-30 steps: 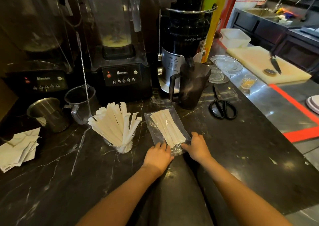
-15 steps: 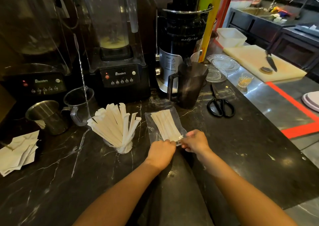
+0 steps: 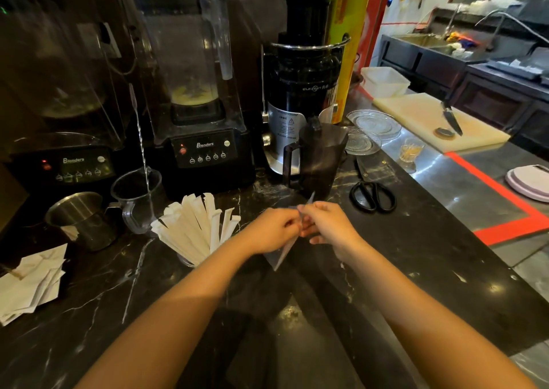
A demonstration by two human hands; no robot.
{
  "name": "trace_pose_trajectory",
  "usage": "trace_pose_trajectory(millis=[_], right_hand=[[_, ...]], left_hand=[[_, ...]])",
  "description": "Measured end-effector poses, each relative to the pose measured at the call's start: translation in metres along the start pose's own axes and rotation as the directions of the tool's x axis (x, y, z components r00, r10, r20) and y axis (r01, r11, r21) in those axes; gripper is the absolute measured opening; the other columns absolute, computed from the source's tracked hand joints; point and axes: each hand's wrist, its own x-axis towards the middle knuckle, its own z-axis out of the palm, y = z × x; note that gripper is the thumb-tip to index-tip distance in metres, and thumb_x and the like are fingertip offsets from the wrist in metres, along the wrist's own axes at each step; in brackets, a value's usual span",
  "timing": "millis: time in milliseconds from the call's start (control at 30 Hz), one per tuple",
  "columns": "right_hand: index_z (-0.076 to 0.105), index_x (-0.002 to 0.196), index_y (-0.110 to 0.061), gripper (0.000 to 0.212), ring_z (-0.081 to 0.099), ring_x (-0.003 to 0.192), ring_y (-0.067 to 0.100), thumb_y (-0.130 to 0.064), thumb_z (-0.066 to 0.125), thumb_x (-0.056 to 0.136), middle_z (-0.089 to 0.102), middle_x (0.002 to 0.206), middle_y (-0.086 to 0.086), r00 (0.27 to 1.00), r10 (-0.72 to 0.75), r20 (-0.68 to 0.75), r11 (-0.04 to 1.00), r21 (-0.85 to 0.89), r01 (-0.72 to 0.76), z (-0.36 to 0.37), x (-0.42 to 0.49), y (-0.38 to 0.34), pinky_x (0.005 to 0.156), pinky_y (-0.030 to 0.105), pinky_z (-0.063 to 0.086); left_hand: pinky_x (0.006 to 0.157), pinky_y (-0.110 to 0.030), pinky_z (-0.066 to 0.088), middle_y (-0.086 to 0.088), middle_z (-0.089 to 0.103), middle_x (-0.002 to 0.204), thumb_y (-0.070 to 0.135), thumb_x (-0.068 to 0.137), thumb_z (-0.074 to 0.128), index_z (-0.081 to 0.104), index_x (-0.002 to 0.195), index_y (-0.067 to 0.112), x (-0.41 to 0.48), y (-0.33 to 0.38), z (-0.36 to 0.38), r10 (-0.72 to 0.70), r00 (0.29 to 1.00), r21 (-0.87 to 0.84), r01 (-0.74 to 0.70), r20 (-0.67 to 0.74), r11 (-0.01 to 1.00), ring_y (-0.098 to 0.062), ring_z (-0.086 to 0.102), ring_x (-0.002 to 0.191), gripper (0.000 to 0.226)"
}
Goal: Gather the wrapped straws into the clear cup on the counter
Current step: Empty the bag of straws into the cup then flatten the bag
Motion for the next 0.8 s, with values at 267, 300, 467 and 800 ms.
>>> trace_pose_trajectory(millis=[267, 300, 467, 800], right_hand=[[0.053, 0.074, -0.015, 0.017, 0.055, 0.057, 0.010, -0.027, 0.057, 0.087, 0.056, 0.065, 0.001, 0.978, -0.170, 0.122, 0.981, 0.118, 0.156, 0.001, -0.002, -0.024, 0.056, 0.022, 0.046], [0.053, 0.074, -0.015, 0.017, 0.055, 0.057, 0.010, -0.026, 0.057, 0.087, 0.056, 0.064, 0.001, 0.972, -0.188, 0.140, 0.976, 0.136, 0.169, 0.001, -0.002, -0.026, 0.056, 0.022, 0.046], [0.054, 0.073, -0.015, 0.012, 0.057, 0.064, 0.013, -0.019, 0.061, 0.083, 0.061, 0.070, 0.002, 0.936, -0.258, 0.239, 0.963, 0.138, 0.230, -0.004, -0.007, -0.031, 0.062, 0.024, 0.047], [0.054, 0.068, -0.017, 0.018, 0.058, 0.065, 0.014, -0.022, 0.069, 0.076, 0.061, 0.064, -0.001, 0.948, -0.183, 0.260, 0.983, 0.042, 0.179, -0.001, -0.003, -0.015, 0.068, 0.029, 0.047]], left_hand=[[0.050, -0.014, 0.048, 0.000, 0.057, 0.071, 0.018, 0.093, 0.039, 0.056, 0.085, 0.011, 0.001, 0.012, -0.036, -0.079, 0.996, -0.506, 0.046, -0.044, 0.861, -0.003, 0.061, 0.055, 0.019], [0.050, -0.014, 0.048, 0.000, 0.058, 0.070, 0.018, 0.093, 0.039, 0.056, 0.084, 0.012, 0.000, 0.013, -0.039, -0.072, 0.997, -0.550, 0.040, -0.037, 0.834, -0.001, 0.062, 0.054, 0.020], [0.054, -0.019, 0.054, -0.005, 0.061, 0.071, 0.030, 0.094, 0.039, 0.058, 0.077, 0.014, -0.006, 0.012, -0.043, -0.070, 0.997, -0.736, 0.061, 0.018, 0.675, -0.012, 0.063, 0.062, 0.030], [0.064, -0.024, 0.056, -0.006, 0.061, 0.077, 0.036, 0.092, 0.039, 0.059, 0.092, 0.013, -0.008, -0.002, -0.022, -0.071, 0.994, -0.753, 0.109, 0.083, 0.648, -0.017, 0.062, 0.072, 0.030]])
